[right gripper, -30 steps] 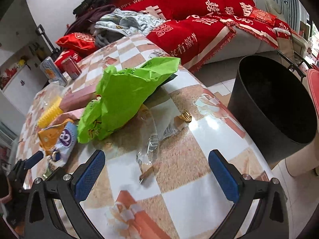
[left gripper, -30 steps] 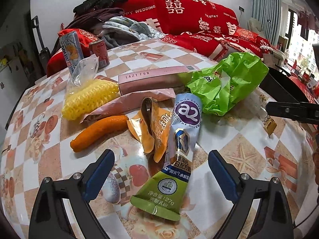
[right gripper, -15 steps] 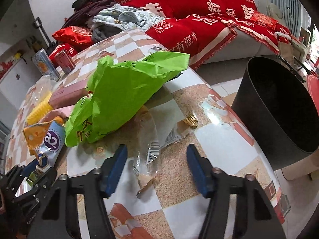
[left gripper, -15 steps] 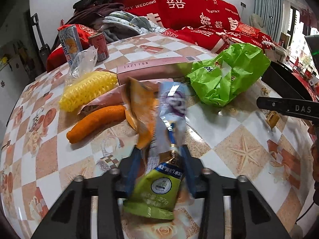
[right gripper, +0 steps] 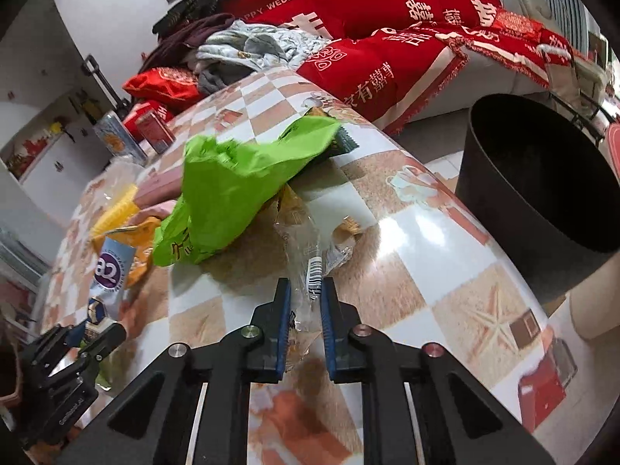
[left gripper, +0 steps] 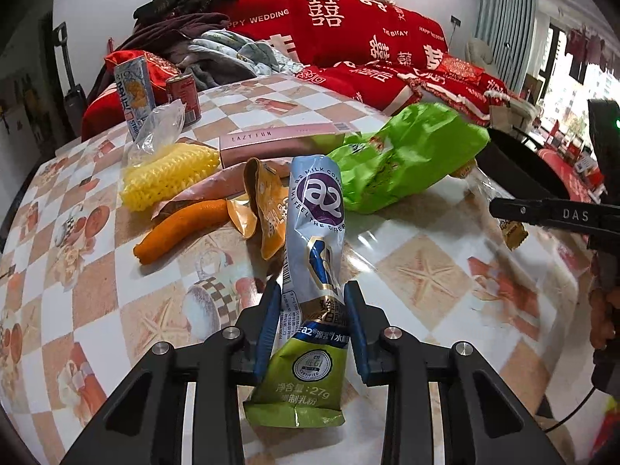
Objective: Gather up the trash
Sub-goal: 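Carry pouch and plastic wrapper to the bin and release both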
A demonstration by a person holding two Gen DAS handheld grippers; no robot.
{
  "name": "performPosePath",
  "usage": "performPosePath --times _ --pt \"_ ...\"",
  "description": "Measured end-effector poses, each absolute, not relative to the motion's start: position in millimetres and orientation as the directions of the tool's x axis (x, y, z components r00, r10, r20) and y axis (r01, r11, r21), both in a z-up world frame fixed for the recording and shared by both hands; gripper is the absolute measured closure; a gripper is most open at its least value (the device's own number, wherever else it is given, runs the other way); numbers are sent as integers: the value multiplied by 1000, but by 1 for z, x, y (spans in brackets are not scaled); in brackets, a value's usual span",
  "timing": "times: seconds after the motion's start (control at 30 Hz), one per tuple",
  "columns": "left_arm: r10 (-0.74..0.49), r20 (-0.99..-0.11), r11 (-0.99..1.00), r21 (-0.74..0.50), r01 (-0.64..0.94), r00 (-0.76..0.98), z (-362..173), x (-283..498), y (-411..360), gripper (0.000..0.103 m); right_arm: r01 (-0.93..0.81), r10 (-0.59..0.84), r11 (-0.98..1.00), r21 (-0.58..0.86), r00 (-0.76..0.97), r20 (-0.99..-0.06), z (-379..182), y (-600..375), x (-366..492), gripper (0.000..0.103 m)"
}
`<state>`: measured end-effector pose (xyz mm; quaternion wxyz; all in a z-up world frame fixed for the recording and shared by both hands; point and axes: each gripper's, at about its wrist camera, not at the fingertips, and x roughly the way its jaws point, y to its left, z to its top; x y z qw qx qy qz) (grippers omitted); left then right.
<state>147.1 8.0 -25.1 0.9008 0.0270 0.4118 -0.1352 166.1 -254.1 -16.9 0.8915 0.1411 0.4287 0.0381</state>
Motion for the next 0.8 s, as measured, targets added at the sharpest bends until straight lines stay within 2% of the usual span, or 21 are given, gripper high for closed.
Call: performPosePath --times 0.23,0.53,0.8 --pt "-263 -710 952 -81 295 653 3 138 -3 0 54 213 941 335 675 -706 3 -273 142 87" --pt "-369 -663 914 -131 384 651 39 142 -55 0 68 208 925 373 732 -648 29 -308 117 87" --pt "-432 -634 860 -76 504 642 61 156 -135 0 126 166 904 408 776 -608 46 -364 101 87"
